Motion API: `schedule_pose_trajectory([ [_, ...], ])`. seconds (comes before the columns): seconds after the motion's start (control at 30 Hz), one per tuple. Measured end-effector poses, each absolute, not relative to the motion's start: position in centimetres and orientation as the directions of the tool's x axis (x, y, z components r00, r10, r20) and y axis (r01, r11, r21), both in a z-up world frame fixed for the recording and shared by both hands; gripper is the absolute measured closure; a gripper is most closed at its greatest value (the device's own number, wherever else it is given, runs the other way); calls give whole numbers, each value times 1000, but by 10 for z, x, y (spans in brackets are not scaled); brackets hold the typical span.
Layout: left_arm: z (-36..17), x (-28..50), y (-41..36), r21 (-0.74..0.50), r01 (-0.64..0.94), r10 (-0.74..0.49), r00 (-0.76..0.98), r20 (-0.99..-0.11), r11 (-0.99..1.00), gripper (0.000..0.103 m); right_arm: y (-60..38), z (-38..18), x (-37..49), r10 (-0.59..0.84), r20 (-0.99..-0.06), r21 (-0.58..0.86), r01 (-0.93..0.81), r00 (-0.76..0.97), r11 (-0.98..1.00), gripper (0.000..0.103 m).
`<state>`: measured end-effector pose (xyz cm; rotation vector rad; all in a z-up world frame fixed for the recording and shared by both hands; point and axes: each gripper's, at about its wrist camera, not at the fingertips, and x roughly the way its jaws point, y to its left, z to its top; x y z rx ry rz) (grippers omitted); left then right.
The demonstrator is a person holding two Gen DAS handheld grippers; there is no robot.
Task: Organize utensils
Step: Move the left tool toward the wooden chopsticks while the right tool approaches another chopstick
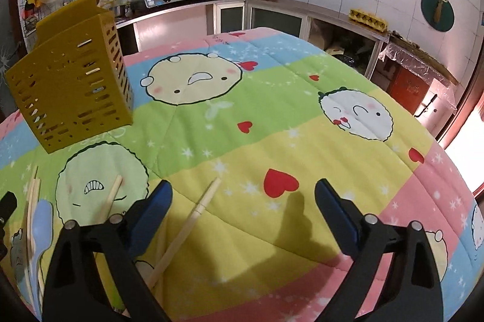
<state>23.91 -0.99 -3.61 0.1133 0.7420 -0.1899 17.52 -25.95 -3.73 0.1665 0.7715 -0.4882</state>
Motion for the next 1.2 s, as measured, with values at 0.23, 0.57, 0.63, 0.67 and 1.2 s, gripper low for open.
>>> schedule_pose_trajectory([
  [0.23, -46, 245, -7, 31, 188, -111, 696, -710, 982, 12, -260, -41, 177, -357, -712, -29, 483, 605, 875, 10],
  [0.57, -54, 252, -3, 36, 174, -89, 656, -750, 984, 16, -261, -42, 178, -359, -711, -32, 483, 604, 875, 10],
  [0.63, -55, 252, -7, 55, 184, -80, 654, -752, 981, 16, -259, -41, 177, -360, -714, -37, 480, 601, 876, 10],
  [0.67, -55, 253, -9, 59, 190, -81, 651, -755, 980, 17, -258, -41, 178, -359, -715, -39, 479, 600, 877, 10],
  [1.2, -55, 278, -14, -34, 225, -159, 564, -810, 974, 52, -249, -47, 190, -241, -792, 50, 453, 561, 890, 39],
])
